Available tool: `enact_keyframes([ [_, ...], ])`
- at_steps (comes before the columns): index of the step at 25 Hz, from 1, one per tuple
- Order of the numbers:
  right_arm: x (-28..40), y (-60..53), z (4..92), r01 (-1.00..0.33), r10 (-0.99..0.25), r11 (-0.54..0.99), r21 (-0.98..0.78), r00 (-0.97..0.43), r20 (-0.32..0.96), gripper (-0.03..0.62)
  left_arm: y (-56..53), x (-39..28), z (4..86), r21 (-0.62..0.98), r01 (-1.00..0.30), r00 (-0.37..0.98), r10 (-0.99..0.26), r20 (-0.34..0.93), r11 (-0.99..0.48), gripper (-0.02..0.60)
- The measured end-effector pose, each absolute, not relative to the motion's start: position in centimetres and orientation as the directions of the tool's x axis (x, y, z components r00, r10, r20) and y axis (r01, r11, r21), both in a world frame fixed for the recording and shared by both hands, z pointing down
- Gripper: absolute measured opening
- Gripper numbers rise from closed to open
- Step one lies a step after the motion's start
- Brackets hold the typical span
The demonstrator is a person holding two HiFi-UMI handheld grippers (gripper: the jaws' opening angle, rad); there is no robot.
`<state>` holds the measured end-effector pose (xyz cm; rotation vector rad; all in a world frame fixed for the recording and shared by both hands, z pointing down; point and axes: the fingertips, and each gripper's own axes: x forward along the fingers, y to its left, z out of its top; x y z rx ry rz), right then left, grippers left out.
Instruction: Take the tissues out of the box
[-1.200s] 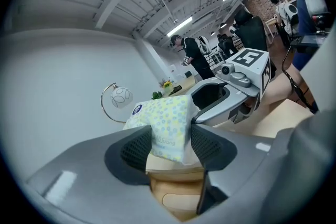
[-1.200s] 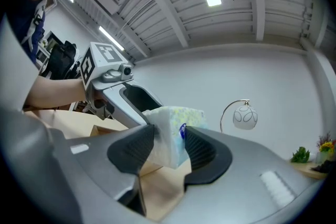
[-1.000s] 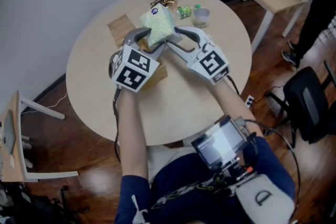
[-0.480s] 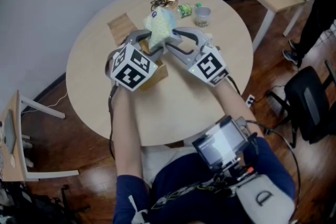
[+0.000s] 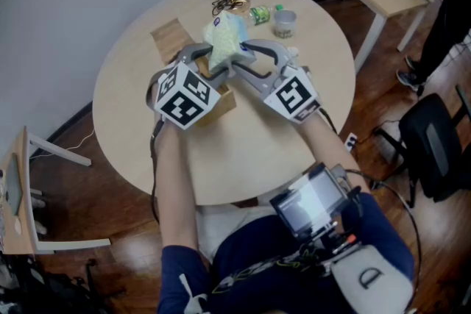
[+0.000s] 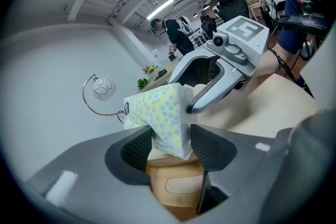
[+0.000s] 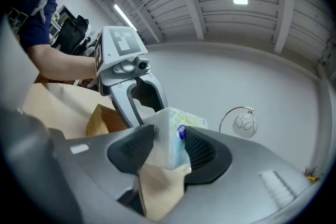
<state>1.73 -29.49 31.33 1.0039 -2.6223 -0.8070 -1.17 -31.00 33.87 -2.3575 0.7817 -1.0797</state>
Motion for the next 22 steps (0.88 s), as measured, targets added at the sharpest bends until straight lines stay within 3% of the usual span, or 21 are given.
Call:
enact_keyframes([
  [9,1.4,-29.1,31.4,-0.528,-0.671,0.601,0.600,-0.741,0.020,0.182,-30.9,-1.3,34.4,-0.589,-0.294,0.531,-0.640,0.554,-0.753,0.244],
  [22,1.8,-29.9,32.1,-0.552,-0.649,0.693,0.463,-0.757,0.068,0.178,-30.7,-1.2,35.3,-0.559,-0.314,0.504,-0.634,0.587,-0.767,0.244],
])
